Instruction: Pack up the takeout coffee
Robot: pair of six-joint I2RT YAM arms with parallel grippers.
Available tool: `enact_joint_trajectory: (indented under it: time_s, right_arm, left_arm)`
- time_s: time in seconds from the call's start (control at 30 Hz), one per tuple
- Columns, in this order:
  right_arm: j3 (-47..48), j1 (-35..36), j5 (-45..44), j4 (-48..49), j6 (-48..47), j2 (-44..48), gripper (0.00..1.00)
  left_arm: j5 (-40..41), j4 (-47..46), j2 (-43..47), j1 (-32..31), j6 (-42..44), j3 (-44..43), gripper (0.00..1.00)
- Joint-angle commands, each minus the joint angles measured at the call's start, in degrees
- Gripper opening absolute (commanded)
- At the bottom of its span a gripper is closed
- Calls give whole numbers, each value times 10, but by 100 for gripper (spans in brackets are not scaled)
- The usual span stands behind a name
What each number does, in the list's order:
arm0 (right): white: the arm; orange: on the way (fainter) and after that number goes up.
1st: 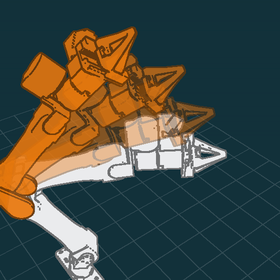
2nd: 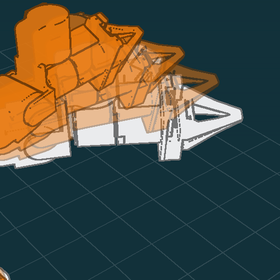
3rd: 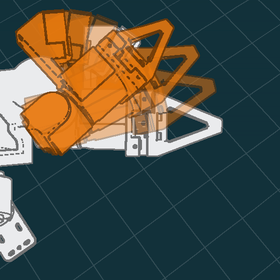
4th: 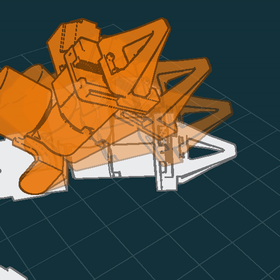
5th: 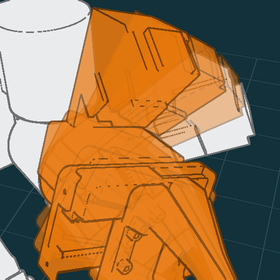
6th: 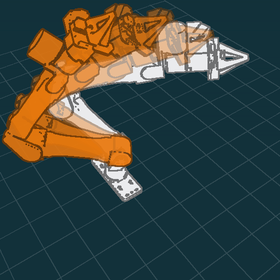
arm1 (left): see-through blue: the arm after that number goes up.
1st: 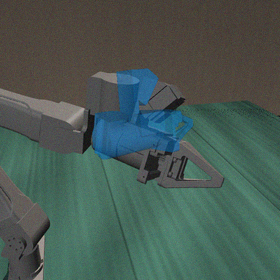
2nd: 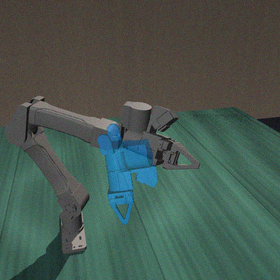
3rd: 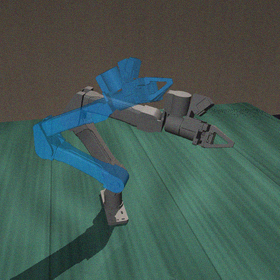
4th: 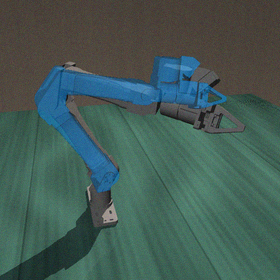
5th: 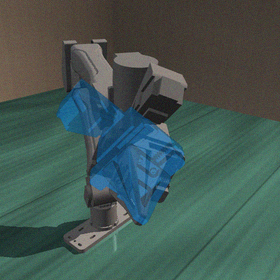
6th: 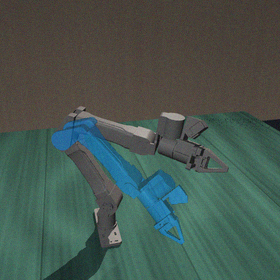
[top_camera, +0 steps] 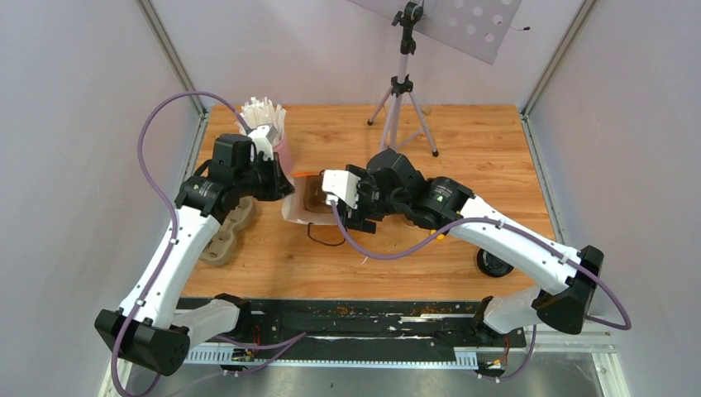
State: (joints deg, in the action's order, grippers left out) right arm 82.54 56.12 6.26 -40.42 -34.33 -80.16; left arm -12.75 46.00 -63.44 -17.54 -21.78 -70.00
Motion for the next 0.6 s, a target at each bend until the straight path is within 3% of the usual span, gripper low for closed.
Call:
enact_joint_trajectory:
  time_s: [0.0,0.27,0.57]
  right_arm:
    - [29,12,15,-49,-62,16,72]
    - [95,50,-19,-66,-119,-28,73]
    - [13,63,-46,-17,-166,-46,72]
  left_arm:
    - [-93,-14,25,-11,6,6,0]
    - [-128,9,32,-17,15,5,0]
    - [-78,35,43,-17,27,0,0]
